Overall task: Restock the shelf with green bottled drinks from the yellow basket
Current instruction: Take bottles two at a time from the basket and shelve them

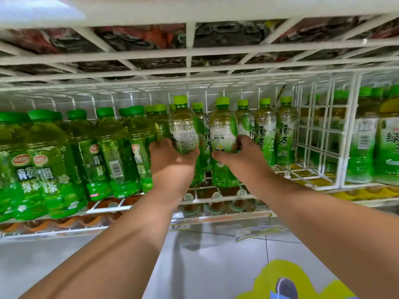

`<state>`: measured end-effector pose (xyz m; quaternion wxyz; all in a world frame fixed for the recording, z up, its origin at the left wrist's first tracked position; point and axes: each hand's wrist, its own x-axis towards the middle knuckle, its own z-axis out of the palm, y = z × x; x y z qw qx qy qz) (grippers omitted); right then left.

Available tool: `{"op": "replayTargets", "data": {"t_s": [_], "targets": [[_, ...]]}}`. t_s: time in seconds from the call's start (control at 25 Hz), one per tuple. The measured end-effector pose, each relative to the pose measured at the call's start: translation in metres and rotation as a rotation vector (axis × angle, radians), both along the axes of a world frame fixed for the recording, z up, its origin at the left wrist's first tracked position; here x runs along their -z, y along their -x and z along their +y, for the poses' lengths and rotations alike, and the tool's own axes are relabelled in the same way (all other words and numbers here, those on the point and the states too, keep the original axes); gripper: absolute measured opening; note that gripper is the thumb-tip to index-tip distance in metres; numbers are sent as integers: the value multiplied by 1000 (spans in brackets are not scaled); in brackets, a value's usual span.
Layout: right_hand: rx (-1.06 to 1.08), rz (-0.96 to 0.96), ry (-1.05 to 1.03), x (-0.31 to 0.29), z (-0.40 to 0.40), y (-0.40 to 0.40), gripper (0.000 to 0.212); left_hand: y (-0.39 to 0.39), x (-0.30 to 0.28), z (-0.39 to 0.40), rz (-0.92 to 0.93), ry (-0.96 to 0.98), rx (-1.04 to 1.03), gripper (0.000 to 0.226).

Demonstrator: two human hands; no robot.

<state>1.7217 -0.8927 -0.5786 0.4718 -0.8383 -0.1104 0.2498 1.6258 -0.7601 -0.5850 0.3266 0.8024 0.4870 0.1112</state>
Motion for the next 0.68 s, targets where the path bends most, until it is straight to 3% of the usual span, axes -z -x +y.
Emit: {"op": "replayTargets", "data": {"t_s": [0.12,0.24,0.36,0.48,0.68], "targets": [[31,-21,34,8,9,-3,48,-8,7,0,49,-67,34,81],[41,-17,40,13,18,-3,44,-14,7,-4,213,-129,99,82],[13,-34,81,18,25,-3,46,-16,8,-5,184,-83,76,74],[-34,-39,157,23,29,-6,45,-14,12,2,337,-30,120,59],[-152,-93,273,26,26,-9,49,-14,13,1,430,13,202,65]]}}
